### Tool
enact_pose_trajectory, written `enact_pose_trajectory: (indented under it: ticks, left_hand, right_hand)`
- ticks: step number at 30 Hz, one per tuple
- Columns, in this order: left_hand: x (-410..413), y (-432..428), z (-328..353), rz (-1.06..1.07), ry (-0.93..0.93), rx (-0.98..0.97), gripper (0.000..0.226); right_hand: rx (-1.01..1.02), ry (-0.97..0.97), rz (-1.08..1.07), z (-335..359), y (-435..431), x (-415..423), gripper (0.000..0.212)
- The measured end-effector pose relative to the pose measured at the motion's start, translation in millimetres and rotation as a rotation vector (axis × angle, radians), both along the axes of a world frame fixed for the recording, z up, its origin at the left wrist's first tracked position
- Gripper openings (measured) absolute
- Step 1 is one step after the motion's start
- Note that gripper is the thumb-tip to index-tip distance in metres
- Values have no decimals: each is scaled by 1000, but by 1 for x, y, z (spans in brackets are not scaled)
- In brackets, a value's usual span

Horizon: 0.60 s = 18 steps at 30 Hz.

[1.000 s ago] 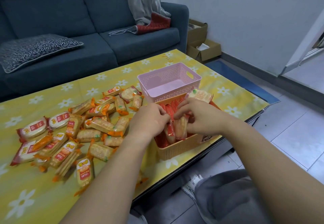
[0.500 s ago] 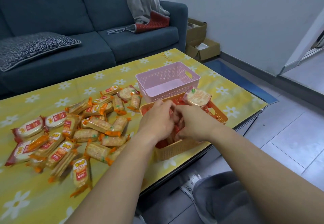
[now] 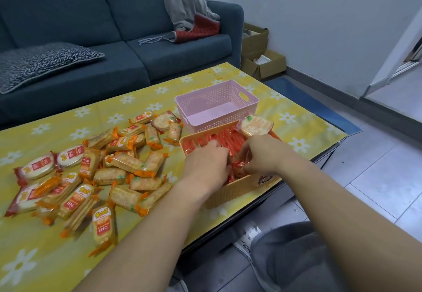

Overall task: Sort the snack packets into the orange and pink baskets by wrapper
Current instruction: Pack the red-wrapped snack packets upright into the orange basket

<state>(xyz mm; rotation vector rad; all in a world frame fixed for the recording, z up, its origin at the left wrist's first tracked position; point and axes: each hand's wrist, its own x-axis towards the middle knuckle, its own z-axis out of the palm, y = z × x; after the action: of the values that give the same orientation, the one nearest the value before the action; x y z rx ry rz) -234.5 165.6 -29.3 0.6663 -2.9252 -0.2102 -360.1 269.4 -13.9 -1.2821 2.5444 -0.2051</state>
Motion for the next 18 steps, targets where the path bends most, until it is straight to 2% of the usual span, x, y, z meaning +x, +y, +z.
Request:
enact_pose_trajectory:
  ticks: [3, 5, 7, 9, 11, 14, 18]
  left_hand:
    - [5, -9, 8, 20, 32, 73, 15]
    - [8, -15, 10, 44, 114, 182, 11]
    - [9, -20, 12, 68, 215, 285, 9]
    - [8, -24, 13, 68, 285, 337, 9]
    - [6, -26, 15, 47, 325, 387, 11]
    - [6, -26, 14, 44, 328, 434, 16]
    - [9, -24, 17, -2, 276, 494, 34]
  right_hand:
    - [38, 101, 21, 3, -6, -2, 19]
    - [-11, 127, -19, 10, -5, -9, 14]
    - [-123, 83, -94, 15, 1, -18, 10]
    - [-254, -20, -165, 17, 7, -22, 15]
    - [-311, -93, -191, 17, 11, -20, 13]
    - [-341, -98, -142, 18, 15, -17, 19]
    - [-396, -10, -1, 29, 20, -17, 20]
